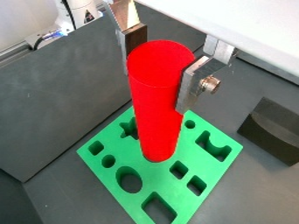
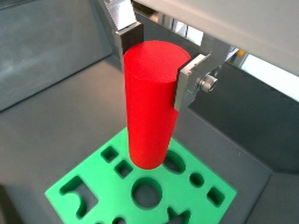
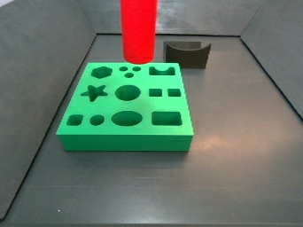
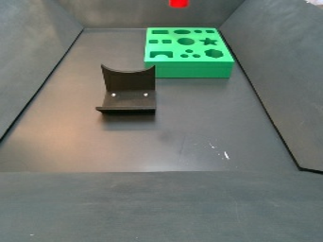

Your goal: Insert the round object.

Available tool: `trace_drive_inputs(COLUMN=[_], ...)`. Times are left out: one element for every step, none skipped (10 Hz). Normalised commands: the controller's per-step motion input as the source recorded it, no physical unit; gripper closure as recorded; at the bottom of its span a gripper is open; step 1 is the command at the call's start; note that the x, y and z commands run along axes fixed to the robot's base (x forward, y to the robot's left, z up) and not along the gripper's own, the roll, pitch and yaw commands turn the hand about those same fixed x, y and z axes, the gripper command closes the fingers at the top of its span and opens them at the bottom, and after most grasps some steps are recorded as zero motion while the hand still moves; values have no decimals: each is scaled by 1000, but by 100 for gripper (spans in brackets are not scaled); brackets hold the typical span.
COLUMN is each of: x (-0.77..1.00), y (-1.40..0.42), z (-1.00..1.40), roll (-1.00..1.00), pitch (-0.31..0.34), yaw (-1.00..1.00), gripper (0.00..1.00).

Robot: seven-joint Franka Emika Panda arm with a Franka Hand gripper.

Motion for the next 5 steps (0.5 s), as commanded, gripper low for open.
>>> trace_drive_inputs(x=[-89, -143, -123, -91, -43], y=[731, 500, 349, 69, -100], z=[-1000, -954, -640, -489, -457], roll=[43, -57, -109, -167, -110], pitch=[-17, -47, -59, -84, -69], yaw=[6, -17, -37, 0, 0], gripper=[100, 100, 100, 100, 100])
